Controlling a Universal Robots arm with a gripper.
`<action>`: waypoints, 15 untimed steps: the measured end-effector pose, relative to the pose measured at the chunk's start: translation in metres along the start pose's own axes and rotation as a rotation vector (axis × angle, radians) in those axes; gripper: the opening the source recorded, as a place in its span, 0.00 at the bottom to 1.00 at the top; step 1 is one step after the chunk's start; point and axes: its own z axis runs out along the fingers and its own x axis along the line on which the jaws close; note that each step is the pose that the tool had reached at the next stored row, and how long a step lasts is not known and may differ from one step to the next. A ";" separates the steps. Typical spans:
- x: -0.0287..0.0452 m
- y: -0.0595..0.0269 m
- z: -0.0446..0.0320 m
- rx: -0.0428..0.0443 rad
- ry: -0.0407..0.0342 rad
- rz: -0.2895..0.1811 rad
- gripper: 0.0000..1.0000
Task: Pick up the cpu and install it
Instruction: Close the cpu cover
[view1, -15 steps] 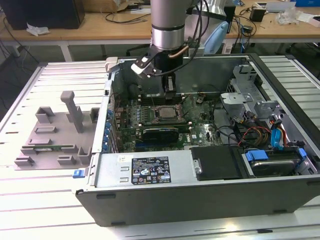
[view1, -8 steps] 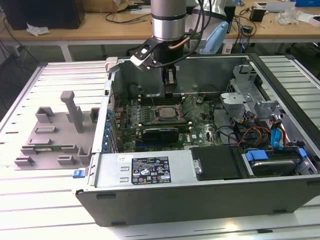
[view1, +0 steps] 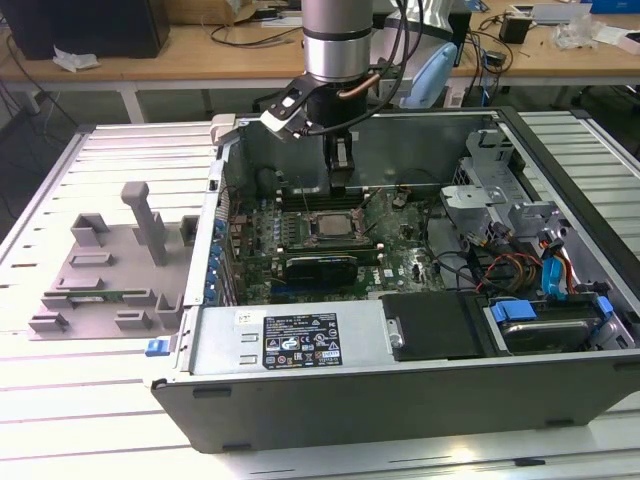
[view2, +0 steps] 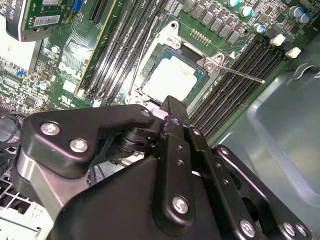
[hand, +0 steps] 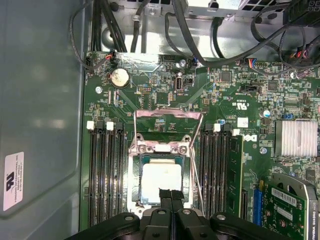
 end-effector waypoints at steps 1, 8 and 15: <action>0.0000 0.0000 0.0000 0.0000 -0.0001 0.000 0.11; -0.0001 0.0001 -0.0019 0.0000 -0.0004 0.000 0.11; -0.0007 0.0003 -0.0117 0.0000 -0.0006 0.000 0.11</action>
